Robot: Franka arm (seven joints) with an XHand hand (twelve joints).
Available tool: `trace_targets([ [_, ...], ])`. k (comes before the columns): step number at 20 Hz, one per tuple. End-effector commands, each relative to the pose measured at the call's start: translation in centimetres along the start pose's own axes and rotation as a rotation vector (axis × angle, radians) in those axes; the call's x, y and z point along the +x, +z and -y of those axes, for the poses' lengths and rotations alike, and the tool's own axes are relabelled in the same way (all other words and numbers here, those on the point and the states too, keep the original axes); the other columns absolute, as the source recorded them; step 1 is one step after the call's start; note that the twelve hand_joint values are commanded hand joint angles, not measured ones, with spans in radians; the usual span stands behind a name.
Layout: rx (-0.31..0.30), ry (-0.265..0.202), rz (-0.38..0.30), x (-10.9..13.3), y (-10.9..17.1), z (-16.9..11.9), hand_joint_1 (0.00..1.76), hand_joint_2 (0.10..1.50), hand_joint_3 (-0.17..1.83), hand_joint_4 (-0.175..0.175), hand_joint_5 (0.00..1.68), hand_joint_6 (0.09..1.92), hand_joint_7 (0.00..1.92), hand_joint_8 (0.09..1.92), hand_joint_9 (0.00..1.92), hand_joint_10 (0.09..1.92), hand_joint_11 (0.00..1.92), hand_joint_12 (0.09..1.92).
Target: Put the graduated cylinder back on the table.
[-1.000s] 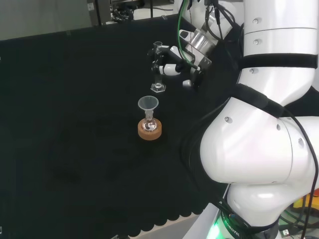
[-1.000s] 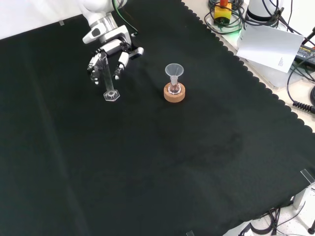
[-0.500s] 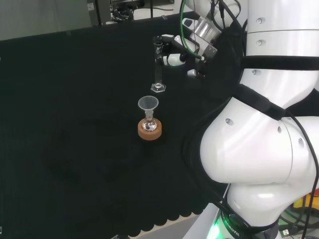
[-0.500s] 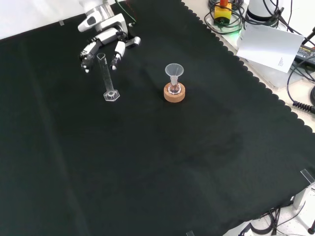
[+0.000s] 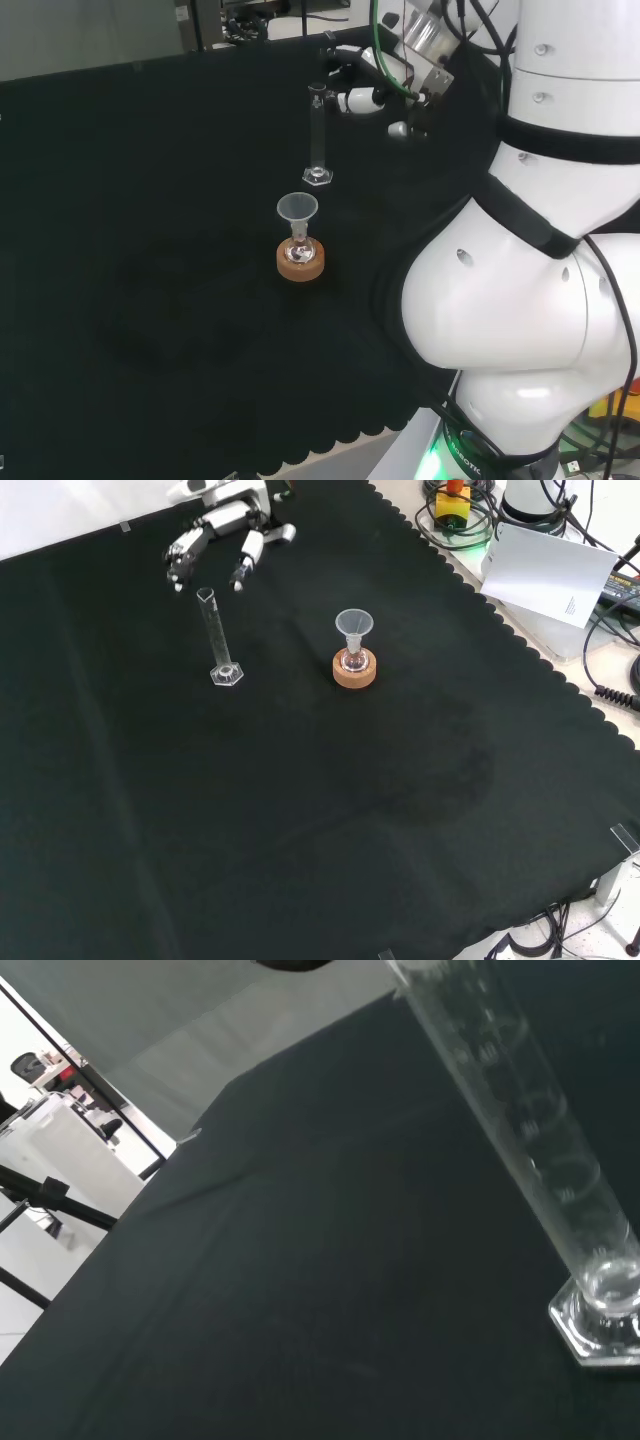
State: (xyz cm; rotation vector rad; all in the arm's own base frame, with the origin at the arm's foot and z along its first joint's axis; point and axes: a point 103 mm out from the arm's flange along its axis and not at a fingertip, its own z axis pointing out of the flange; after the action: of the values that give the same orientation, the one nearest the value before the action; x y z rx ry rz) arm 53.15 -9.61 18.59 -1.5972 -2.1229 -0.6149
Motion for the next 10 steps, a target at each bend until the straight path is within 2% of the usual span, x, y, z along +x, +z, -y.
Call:
trace_targets([
  [1, -0.037, 0.035, 0.162, 5.1, -4.8, 5.1, 0.88, 1.01, -0.17, -0.063, 0.35, 0.15, 0.18, 0.64, 0.66, 0.09, 0.23, 1.34],
  [7, -0.077, 0.034, 0.266, 9.3, -6.8, 8.8, 0.88, 1.02, -0.17, -0.066, 0.36, 0.14, 0.18, 0.65, 0.66, 0.09, 0.24, 1.34],
  [10, -0.071, 0.050, 0.297, 11.0, -7.0, 10.3, 0.89, 1.02, -0.17, -0.068, 0.37, 0.14, 0.19, 0.65, 0.67, 0.09, 0.24, 1.34],
])
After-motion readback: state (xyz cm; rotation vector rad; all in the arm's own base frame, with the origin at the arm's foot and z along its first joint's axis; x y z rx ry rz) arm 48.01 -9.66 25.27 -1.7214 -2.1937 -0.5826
